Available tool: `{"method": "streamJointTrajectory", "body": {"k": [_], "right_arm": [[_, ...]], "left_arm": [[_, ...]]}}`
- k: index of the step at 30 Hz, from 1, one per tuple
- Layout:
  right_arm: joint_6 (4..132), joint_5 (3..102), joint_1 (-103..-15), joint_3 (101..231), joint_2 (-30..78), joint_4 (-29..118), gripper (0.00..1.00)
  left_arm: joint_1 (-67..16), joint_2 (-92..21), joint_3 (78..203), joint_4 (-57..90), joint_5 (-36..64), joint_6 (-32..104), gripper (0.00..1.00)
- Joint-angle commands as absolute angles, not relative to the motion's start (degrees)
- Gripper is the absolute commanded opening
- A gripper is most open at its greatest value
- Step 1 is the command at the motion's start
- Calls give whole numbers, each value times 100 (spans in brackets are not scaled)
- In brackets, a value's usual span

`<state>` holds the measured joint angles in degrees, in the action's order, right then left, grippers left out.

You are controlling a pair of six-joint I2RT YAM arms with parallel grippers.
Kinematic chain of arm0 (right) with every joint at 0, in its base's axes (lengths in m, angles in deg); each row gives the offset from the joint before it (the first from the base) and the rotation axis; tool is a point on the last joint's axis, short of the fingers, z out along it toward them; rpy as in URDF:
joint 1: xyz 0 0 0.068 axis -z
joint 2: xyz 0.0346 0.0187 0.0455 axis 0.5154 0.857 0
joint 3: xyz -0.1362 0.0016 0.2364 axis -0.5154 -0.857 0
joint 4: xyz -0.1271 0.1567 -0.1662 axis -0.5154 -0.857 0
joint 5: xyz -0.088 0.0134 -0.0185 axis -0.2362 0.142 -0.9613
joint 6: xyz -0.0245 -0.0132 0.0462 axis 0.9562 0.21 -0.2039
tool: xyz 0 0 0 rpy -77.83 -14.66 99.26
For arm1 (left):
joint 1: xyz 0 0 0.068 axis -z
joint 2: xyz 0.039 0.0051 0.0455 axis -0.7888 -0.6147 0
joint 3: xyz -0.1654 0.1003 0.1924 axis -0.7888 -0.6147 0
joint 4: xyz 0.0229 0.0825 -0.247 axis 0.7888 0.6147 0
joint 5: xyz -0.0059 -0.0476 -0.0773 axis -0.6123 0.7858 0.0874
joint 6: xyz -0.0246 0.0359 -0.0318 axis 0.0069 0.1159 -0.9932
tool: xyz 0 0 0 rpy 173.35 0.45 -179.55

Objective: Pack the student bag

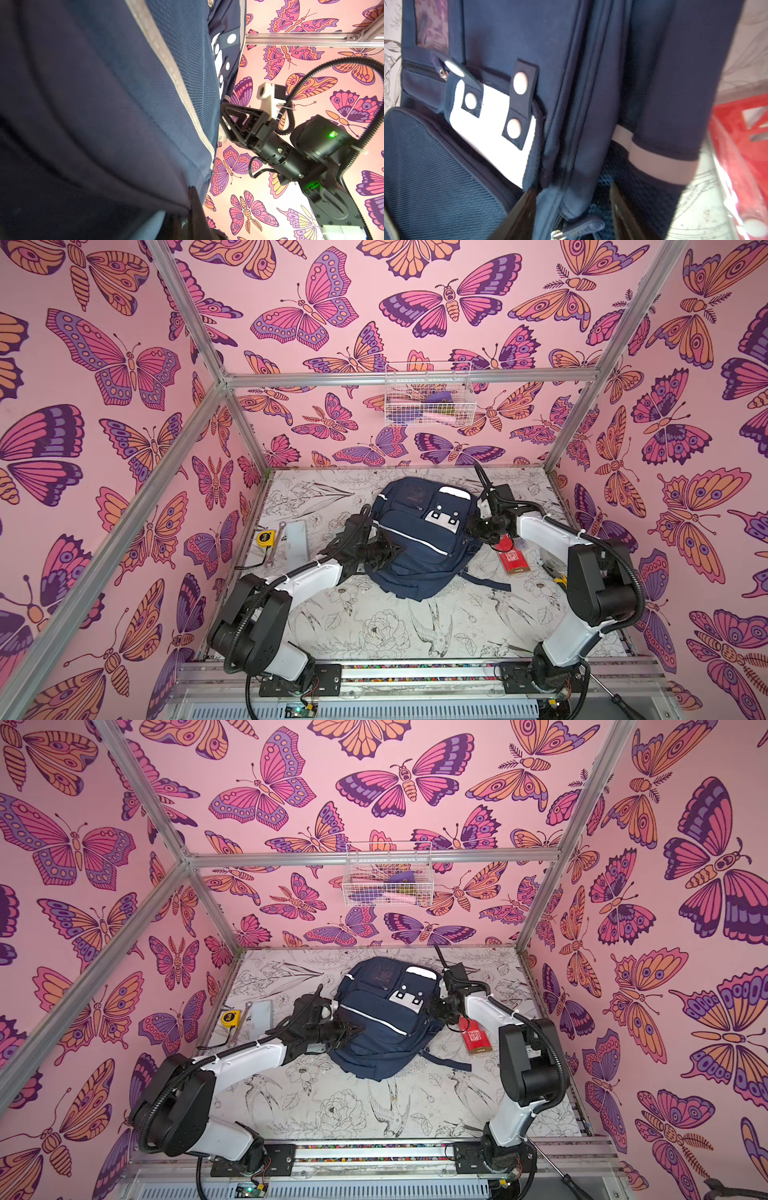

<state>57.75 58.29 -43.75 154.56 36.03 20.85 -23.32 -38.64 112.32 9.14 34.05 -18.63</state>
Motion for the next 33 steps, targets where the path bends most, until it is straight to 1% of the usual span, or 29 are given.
{"method": "streamJointTrajectory", "body": {"k": [1, 3, 6, 11, 14, 18, 19, 22, 24, 27, 30, 32, 33], "right_arm": [[5955, 6202, -4370, 15308, 3615, 2360, 53], [5961, 6311, -4383, 15042, 3438, 2576, 49], [5918, 6356, -4379, 14697, 3108, 2805, 47], [5913, 6422, -4394, 14467, 2850, 2810, 41], [5914, 6347, -4393, 14383, 2747, 2825, 34], [5922, 6342, -4389, 14374, 2690, 2798, 23], [5922, 6353, -4402, 14378, 2695, 2782, 22], [5931, 6343, -4455, 14374, 2692, 2676, 23], [5939, 6223, -4545, 14373, 2490, 2526, 24], [5973, 5434, -4827, 14529, 2362, 1857, 24], [6080, 4385, -5118, 14869, 2310, 982, 32], [6213, 3959, -5297, 15057, 2315, 590, 41], [6265, 3834, -5365, 15131, 2346, 452, 42]], "left_arm": [[-2357, -3892, 11123, 337, 3710, -1910, 0], [-2373, -3935, 11101, 258, 3734, -1950, 0], [-2401, -3987, 11115, 230, 3779, -1968, 0], [-2465, -4026, 11145, 230, 3832, -1959, 0], [-2474, -4042, 11156, 230, 3840, -1950, 0], [-2474, -4047, 11127, 230, 3815, -1942, 0], [-2483, -4054, 11120, 234, 3815, -1937, 0], [-2500, -4067, 11110, 230, 3839, -1924, 0], [-2513, -4087, 11111, 230, 3859, -1924, 0], [-2535, -4068, 11111, 230, 3893, -1924, 0], [-2553, -4058, 11127, 254, 3937, -1924, 0], [-2560, -4049, 11143, 285, 3960, -1902, 0], [-2562, -4033, 11137, 299, 3964, -1890, 0]]}}
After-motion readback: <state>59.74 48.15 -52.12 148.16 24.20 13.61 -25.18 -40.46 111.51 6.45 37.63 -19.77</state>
